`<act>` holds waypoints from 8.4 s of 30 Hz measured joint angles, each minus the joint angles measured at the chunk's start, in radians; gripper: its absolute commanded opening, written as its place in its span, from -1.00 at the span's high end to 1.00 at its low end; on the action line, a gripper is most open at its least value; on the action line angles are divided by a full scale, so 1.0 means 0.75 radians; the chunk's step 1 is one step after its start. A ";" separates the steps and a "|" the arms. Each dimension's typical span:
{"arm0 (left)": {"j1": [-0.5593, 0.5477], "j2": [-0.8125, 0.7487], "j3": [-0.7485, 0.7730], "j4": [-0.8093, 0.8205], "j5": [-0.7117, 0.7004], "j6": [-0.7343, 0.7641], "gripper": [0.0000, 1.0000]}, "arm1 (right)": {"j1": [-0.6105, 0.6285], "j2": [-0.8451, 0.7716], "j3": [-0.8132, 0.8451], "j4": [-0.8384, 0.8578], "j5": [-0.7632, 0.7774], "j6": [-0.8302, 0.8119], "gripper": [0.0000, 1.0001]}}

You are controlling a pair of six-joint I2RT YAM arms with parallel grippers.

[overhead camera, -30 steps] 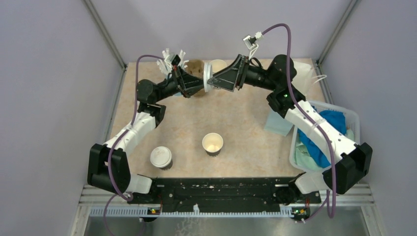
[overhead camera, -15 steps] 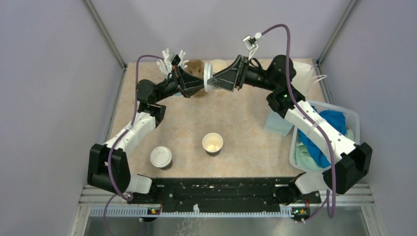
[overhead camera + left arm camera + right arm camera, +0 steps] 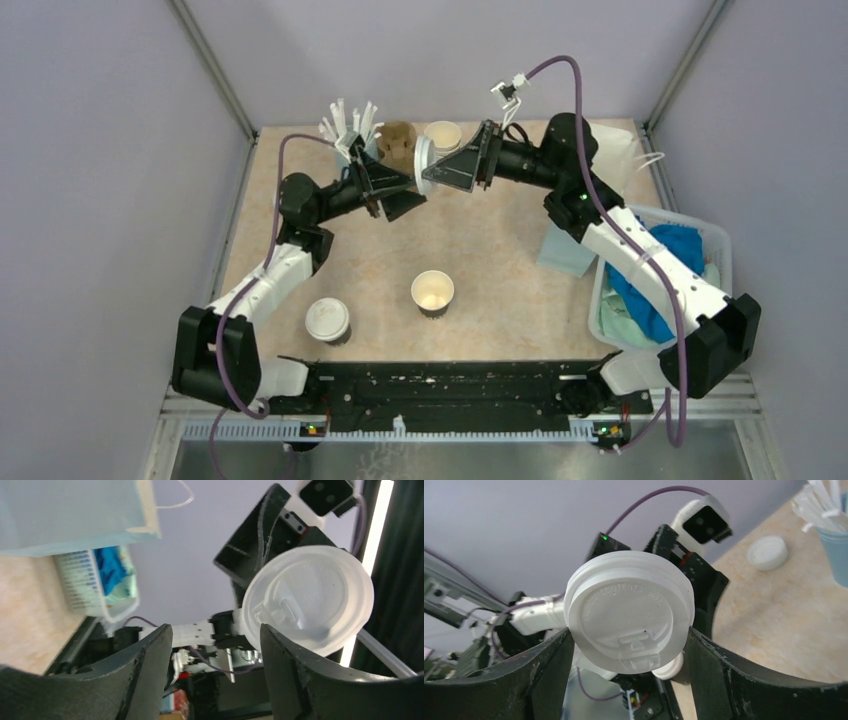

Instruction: Pack the takeout coffee

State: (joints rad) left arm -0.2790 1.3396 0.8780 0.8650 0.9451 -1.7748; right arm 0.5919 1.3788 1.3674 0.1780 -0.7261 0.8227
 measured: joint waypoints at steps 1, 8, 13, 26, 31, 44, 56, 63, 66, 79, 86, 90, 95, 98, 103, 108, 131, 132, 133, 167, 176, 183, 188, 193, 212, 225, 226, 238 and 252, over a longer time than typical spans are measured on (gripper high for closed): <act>0.013 -0.030 -0.032 -0.057 0.011 0.039 -0.58 | -0.001 -0.010 -0.003 -0.052 0.010 -0.038 -0.45; 0.406 -0.336 -0.017 -1.094 0.005 0.704 -0.96 | 0.058 -0.150 -0.035 -0.706 0.299 -0.513 -0.47; 0.489 -0.305 0.222 -1.698 -0.085 1.138 -0.97 | 0.300 -0.079 -0.003 -1.132 0.631 -0.725 -0.49; 0.483 -0.343 0.544 -2.208 -0.526 1.623 -0.97 | 0.642 0.396 0.266 -1.606 1.113 -0.898 -0.54; 0.483 -0.369 0.537 -2.208 -0.567 1.629 -0.96 | 0.671 0.465 0.335 -1.627 1.122 -0.930 -0.56; 0.483 -0.375 0.535 -2.207 -0.595 1.653 -0.97 | 0.674 0.511 0.337 -1.617 1.109 -0.958 -0.60; 0.483 -0.374 0.535 -2.207 -0.594 1.664 -0.97 | 0.674 0.548 0.342 -1.592 1.089 -0.978 -0.62; 0.483 -0.357 0.535 -2.208 -0.594 1.668 -0.97 | 0.674 0.566 0.344 -1.588 1.086 -0.983 -0.65; 0.483 -0.351 0.535 -2.208 -0.593 1.668 -0.96 | 0.674 0.574 0.344 -1.588 1.089 -0.984 -0.67; 0.483 -0.335 0.528 -2.202 -0.581 1.667 -0.97 | 0.674 0.575 0.361 -1.582 1.132 -0.992 -0.89; 0.473 -0.314 0.444 -2.167 -0.450 1.657 -0.96 | 0.654 0.468 0.360 -1.597 1.116 -0.953 -0.88; 0.290 -0.237 0.392 -2.130 -0.397 1.651 -0.89 | 0.505 0.235 0.241 -1.520 0.912 -0.891 -0.70; 0.001 -0.100 0.333 -2.092 -0.336 1.658 -0.89 | 0.201 0.040 0.009 -1.365 0.568 -0.796 -0.57; -0.064 -0.027 0.328 -2.089 -0.322 1.687 -0.97 | 0.178 0.082 -0.075 -1.276 0.399 -0.767 -0.55; -0.146 0.079 0.317 -2.090 -0.280 1.761 -0.85 | 0.149 0.181 -0.182 -1.158 0.180 -0.738 -0.50; -0.186 0.106 0.256 -2.086 -0.234 1.798 -0.66 | 0.135 0.221 -0.224 -1.077 0.115 -0.705 -0.39; -0.196 0.190 0.185 -2.059 -0.261 1.839 0.22 | 0.123 0.298 -0.314 -0.963 0.099 -0.638 -0.04; -0.196 0.190 0.179 -2.058 -0.269 1.836 0.23 | 0.123 0.303 -0.314 -0.959 0.101 -0.637 -0.04; -0.196 0.190 0.171 -2.056 -0.273 1.833 0.26 | 0.123 0.308 -0.314 -0.956 0.102 -0.636 -0.03; -0.196 0.196 0.138 -2.011 -0.324 1.731 0.13 | -0.019 0.504 -0.336 -0.779 -0.157 -0.548 -0.10; -0.196 0.162 0.114 -1.993 -0.318 1.732 -0.15 | -0.034 0.553 -0.257 -0.857 -0.186 -0.550 -0.48; -0.196 0.142 0.141 -2.089 -0.351 1.730 -0.60 | -0.060 0.395 -0.245 -1.068 -0.076 -0.645 -0.61; -0.196 0.057 0.198 -2.130 -0.388 1.724 -0.18 | -0.075 0.224 -0.271 -1.131 -0.032 -0.664 -0.25; -0.195 0.036 0.213 -2.160 -0.410 1.701 0.28 | -0.077 0.205 -0.325 -1.132 0.009 -0.637 0.24; -0.207 0.103 0.162 -2.176 -0.409 1.675 0.53 | -0.067 0.334 -0.351 -1.021 -0.062 -0.587 0.27; -0.218 0.137 0.158 -2.171 -0.403 1.667 0.52 | -0.057 0.375 -0.351 -0.996 -0.097 -0.587 0.29; -0.218 0.139 0.158 -2.171 -0.401 1.665 0.53 | -0.057 0.375 -0.351 -0.996 -0.098 -0.587 0.29; -0.298 0.187 0.198 -2.243 -0.420 1.647 0.63 | -0.056 0.380 -0.351 -1.005 -0.047 -0.598 0.30; -0.336 0.175 0.228 -2.291 -0.498 1.631 0.39 | -0.050 0.381 -0.335 -1.009 -0.024 -0.606 0.20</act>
State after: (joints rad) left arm -0.5308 1.4712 1.0492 -0.8532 0.5713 -0.5518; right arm 0.5545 1.6650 1.1164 -0.5785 -0.7444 0.3683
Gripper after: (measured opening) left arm 0.250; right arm 0.382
